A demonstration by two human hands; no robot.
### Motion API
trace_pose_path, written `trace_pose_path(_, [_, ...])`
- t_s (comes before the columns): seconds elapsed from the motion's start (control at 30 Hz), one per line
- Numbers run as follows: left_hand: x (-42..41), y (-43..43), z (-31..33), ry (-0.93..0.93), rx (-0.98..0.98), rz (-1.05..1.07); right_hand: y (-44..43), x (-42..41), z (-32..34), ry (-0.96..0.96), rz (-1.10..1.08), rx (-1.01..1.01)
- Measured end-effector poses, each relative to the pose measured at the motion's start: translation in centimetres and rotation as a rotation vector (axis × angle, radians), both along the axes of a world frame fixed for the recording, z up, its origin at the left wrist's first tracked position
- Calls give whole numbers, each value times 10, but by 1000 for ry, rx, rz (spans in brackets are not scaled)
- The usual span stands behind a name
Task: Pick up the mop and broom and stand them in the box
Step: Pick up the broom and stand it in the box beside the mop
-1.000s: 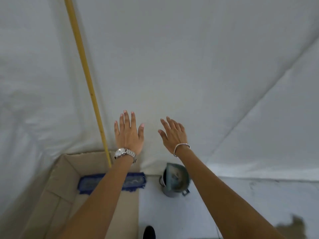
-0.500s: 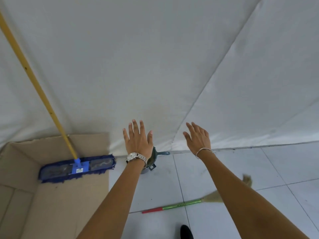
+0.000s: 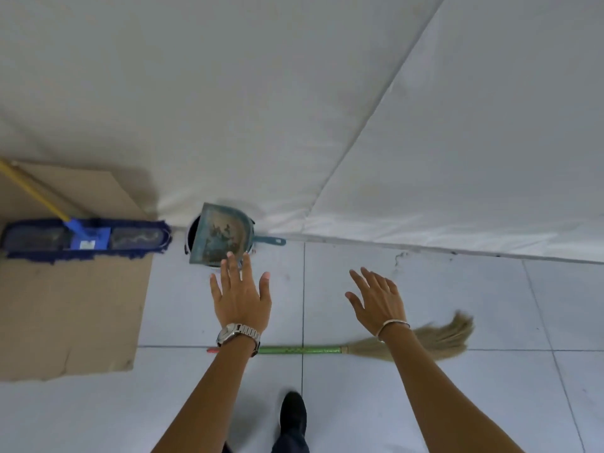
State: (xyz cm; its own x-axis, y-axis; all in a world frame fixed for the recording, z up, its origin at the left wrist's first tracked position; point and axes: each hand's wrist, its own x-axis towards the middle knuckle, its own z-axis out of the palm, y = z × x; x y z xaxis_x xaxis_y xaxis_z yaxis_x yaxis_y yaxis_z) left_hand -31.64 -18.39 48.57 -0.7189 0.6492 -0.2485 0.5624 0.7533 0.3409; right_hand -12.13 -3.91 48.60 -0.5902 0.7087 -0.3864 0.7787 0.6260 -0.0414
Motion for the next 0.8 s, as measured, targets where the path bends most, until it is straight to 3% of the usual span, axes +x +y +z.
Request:
trace_pose_path(0.37, [53, 3, -376, -188, -260, 54, -1, 32, -371, -73, 56, -206])
trace_pose_path(0.53, [82, -32, -499, -272, -342, 149, -25, 38, -492, -166, 154, -291])
trace_pose_path(0.6, [94, -42, -524, -352, -233, 366, -33, 43, -521, -224, 163, -337])
trace_pose_path(0.73, [99, -43, -558, -592, 4, 1187, -38, 62, -555, -392, 153, -446])
trace_pose_path(0.8, [90, -46, -571, -835, 90, 1538, -39, 68, -561, -394, 145, -480])
